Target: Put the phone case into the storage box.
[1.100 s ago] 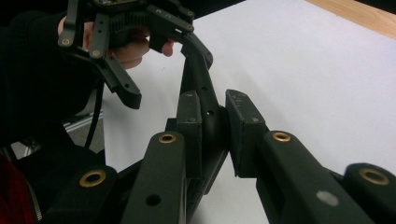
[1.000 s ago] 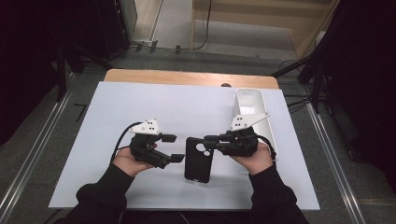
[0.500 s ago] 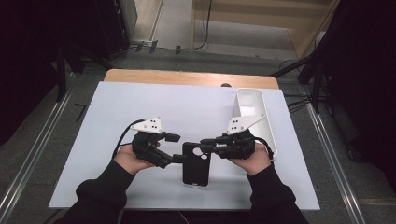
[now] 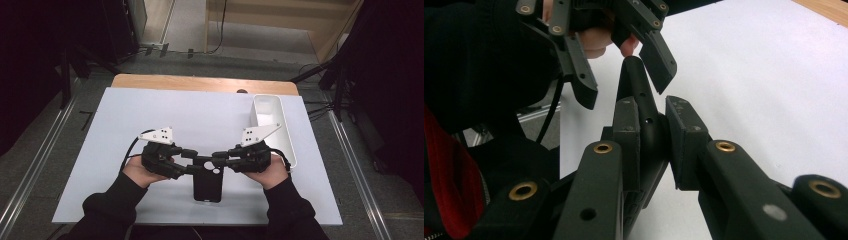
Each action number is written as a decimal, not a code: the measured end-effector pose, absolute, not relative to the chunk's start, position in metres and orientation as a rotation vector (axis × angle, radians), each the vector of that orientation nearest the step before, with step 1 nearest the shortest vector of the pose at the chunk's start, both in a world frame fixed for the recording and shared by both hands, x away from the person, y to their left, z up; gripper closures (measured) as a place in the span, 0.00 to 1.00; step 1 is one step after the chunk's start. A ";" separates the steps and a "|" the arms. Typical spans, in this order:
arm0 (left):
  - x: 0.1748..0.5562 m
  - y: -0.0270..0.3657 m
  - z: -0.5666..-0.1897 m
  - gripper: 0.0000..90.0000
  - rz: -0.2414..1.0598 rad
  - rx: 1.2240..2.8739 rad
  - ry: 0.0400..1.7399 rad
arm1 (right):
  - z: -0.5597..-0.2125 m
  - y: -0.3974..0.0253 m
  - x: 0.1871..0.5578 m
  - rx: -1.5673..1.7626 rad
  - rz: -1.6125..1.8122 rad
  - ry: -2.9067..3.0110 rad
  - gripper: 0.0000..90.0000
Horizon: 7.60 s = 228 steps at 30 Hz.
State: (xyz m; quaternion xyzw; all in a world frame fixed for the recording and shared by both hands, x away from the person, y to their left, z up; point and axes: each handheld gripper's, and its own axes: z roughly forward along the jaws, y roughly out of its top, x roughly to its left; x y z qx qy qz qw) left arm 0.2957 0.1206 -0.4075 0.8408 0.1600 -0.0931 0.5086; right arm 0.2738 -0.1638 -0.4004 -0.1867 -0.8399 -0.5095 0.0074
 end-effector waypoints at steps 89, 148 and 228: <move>0.303 0.143 -0.398 0.89 -0.177 1.926 0.494 | -0.418 -0.175 0.288 -0.899 -1.604 -2.619 0.01; 0.294 0.148 -0.386 0.89 0.199 1.804 0.932 | -0.426 -0.119 0.263 -1.382 -1.737 -2.564 0.06; 0.275 0.117 -0.385 0.61 0.125 1.813 0.833 | -0.433 -0.091 0.259 -1.529 -1.644 -2.584 0.14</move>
